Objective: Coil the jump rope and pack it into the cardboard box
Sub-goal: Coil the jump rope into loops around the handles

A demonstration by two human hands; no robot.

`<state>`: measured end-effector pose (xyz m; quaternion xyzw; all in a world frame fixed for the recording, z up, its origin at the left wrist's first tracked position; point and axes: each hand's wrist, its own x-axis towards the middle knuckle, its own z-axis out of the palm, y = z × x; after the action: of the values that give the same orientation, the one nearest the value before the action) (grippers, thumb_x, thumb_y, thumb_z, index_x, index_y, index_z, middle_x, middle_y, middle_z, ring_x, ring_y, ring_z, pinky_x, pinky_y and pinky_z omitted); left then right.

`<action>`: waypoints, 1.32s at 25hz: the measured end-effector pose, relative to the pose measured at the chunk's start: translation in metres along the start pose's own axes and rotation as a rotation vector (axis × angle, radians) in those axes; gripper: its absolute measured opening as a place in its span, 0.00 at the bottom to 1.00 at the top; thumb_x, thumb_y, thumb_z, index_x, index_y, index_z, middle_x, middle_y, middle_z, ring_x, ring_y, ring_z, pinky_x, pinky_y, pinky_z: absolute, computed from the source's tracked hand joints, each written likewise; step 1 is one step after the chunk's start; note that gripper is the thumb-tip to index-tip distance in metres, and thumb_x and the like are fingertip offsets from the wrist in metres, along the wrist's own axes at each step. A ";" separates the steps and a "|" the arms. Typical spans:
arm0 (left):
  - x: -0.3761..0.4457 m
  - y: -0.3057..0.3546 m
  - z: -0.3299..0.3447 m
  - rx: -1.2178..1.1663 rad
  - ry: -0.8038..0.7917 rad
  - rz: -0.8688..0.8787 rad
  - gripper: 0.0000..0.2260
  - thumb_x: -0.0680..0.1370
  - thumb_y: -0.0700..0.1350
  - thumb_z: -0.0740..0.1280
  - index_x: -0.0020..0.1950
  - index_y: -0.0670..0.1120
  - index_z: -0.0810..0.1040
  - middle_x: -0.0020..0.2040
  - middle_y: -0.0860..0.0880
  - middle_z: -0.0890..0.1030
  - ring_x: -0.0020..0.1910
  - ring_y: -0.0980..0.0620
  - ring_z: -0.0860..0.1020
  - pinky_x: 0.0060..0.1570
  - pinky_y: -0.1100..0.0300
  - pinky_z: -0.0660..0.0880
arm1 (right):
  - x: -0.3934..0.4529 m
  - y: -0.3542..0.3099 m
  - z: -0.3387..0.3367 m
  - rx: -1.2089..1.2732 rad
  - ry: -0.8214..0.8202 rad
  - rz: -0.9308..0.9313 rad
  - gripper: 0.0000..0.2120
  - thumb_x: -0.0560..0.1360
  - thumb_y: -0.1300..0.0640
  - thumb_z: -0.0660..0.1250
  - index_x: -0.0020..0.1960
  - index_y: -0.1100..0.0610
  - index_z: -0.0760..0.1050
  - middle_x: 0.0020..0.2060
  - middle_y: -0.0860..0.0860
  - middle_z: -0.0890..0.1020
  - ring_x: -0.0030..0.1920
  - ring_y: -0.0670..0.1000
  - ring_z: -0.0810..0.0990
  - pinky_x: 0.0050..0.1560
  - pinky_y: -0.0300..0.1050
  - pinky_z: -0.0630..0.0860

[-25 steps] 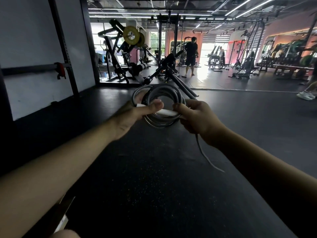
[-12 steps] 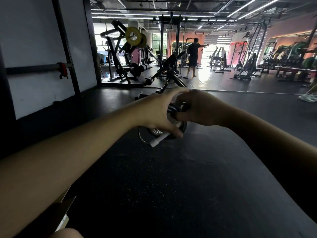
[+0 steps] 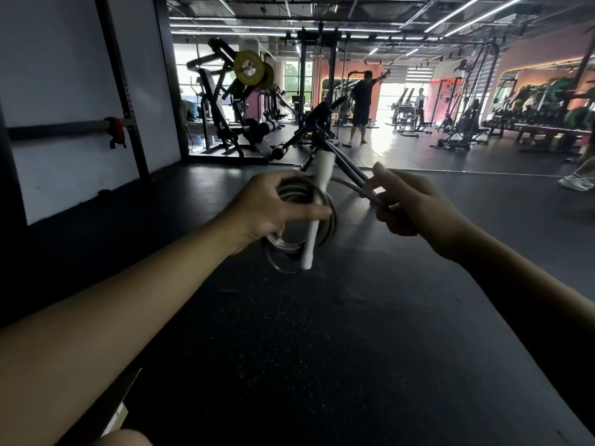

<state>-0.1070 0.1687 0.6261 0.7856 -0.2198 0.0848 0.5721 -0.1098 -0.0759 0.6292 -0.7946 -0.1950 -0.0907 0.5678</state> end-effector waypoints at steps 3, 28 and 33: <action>0.000 -0.007 0.021 -0.394 0.236 -0.040 0.10 0.73 0.41 0.78 0.51 0.46 0.82 0.34 0.56 0.82 0.22 0.62 0.72 0.28 0.59 0.67 | -0.006 0.009 0.014 0.062 0.039 -0.032 0.25 0.81 0.36 0.57 0.51 0.55 0.81 0.34 0.48 0.78 0.30 0.46 0.69 0.29 0.37 0.64; 0.017 0.014 -0.006 0.374 -0.492 -0.122 0.12 0.70 0.44 0.80 0.49 0.46 0.81 0.40 0.52 0.87 0.41 0.54 0.85 0.45 0.60 0.80 | 0.013 -0.009 0.046 -0.483 -0.139 -0.261 0.10 0.72 0.37 0.71 0.42 0.43 0.78 0.34 0.43 0.82 0.33 0.37 0.78 0.39 0.38 0.74; 0.005 -0.006 -0.003 0.328 -0.386 -0.060 0.11 0.73 0.44 0.78 0.49 0.40 0.82 0.40 0.45 0.85 0.37 0.50 0.84 0.42 0.55 0.80 | 0.001 0.005 0.052 -0.414 -0.098 -0.251 0.24 0.71 0.28 0.66 0.48 0.48 0.75 0.37 0.45 0.83 0.34 0.40 0.79 0.35 0.38 0.75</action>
<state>-0.0993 0.1714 0.6240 0.8756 -0.2851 -0.0493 0.3868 -0.1109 -0.0278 0.6076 -0.8669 -0.2968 -0.1599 0.3672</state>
